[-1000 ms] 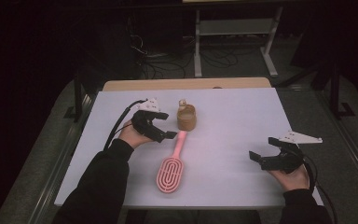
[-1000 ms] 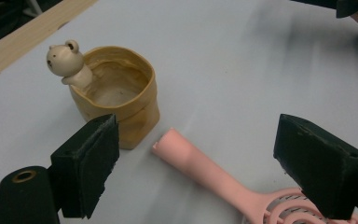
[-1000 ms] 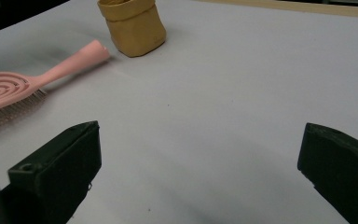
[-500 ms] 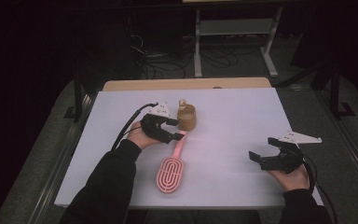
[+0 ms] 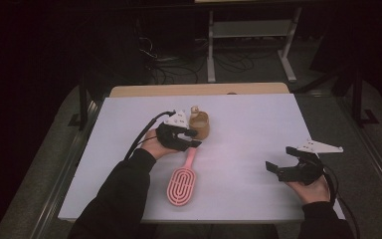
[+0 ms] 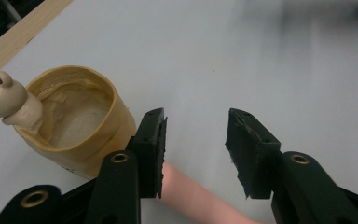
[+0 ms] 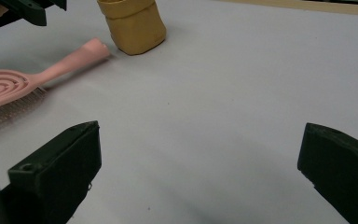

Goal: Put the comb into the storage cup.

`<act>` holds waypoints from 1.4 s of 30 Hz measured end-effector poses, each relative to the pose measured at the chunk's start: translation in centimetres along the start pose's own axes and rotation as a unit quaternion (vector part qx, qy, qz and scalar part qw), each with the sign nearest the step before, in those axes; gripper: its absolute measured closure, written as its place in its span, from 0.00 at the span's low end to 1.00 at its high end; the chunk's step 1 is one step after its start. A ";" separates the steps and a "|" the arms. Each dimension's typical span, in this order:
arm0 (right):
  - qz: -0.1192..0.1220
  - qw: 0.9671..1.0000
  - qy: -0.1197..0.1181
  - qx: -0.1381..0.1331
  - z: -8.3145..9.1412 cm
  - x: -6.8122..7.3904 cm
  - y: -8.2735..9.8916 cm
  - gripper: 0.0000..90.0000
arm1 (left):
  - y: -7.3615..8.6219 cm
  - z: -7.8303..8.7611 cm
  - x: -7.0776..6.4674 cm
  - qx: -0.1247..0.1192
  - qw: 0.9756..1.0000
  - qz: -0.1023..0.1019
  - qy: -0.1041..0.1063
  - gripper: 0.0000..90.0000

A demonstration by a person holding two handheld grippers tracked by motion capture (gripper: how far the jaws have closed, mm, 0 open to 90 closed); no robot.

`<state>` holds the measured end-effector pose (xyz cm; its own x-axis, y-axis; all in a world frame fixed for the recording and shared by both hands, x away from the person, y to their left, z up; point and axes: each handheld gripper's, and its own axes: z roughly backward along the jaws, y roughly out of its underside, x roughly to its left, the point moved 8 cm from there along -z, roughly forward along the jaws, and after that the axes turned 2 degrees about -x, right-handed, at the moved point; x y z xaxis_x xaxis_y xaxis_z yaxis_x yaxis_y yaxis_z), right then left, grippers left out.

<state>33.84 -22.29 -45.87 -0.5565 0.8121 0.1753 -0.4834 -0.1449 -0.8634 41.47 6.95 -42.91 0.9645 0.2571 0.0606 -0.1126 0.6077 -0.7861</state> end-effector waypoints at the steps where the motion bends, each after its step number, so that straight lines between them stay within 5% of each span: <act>1: 0.000 1.000 0.000 0.000 0.0 0.0 0.0 0.00 | 0.0 -0.1 0.0 0.001 1.000 0.000 0.001 0.69; 13: 0.001 1.000 0.000 0.000 0.0 0.0 0.0 0.00 | 0.4 -1.7 -0.3 0.018 1.000 0.004 0.023 0.84; 19: 0.000 1.000 0.000 0.000 0.0 0.0 0.0 0.00 | 1.0 -2.3 -0.4 0.038 0.999 0.003 0.031 1.00; 42: 0.000 1.000 -0.003 0.004 -0.2 0.0 0.2 0.00 | 3.7 -4.8 -0.5 0.090 0.995 0.000 0.040 1.00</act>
<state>33.90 -22.21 -46.15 -0.5598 0.8093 0.1782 -0.4894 -0.1493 -0.8592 41.73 5.47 -48.80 0.9795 0.2016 0.0059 -0.1470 0.7337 -0.6634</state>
